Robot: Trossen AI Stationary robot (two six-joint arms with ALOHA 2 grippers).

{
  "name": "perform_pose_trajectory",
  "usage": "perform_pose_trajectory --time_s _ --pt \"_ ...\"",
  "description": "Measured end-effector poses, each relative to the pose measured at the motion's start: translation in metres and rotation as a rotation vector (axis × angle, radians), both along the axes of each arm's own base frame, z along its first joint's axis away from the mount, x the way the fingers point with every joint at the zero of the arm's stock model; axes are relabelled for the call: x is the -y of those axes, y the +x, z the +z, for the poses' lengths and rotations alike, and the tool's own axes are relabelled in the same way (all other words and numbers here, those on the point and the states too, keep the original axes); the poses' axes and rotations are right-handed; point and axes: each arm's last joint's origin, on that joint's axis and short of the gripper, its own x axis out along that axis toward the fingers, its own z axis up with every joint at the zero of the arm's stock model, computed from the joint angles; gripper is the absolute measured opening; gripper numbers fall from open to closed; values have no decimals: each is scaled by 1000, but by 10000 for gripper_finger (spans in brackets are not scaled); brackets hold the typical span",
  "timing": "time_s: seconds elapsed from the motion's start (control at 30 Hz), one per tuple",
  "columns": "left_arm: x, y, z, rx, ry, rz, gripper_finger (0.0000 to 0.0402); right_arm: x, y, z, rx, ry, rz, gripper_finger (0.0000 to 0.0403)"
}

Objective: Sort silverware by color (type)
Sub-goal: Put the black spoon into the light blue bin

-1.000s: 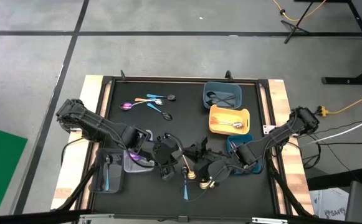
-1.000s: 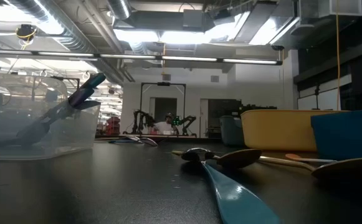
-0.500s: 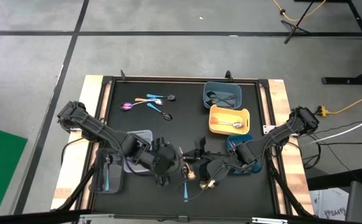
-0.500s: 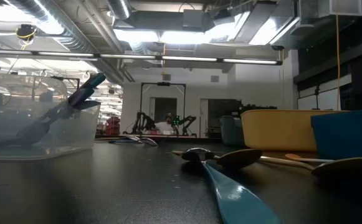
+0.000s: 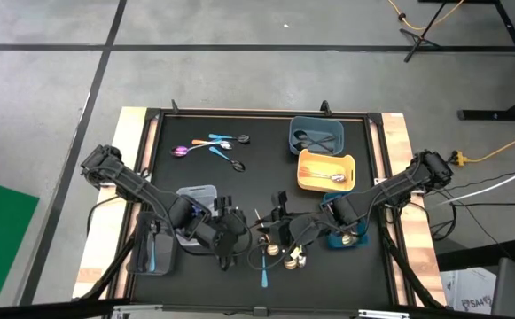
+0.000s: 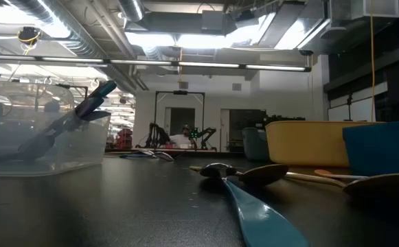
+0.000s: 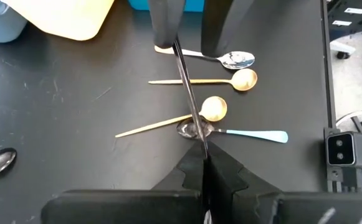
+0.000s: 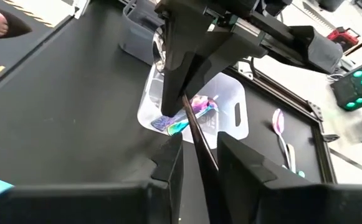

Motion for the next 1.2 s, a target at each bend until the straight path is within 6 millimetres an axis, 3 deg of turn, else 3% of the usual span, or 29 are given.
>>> perform_pose_trajectory --time_s 0.73,1.03,1.2 --pt "-2 -3 -2 -46 144 -116 0 -1 0 1 5 97 -37 95" --pt "-3 -4 -2 -56 148 -118 0 0 -1 32 18 102 -37 95" --pt "-3 -4 -2 -56 147 -117 0 1 -4 33 -23 117 -48 95"
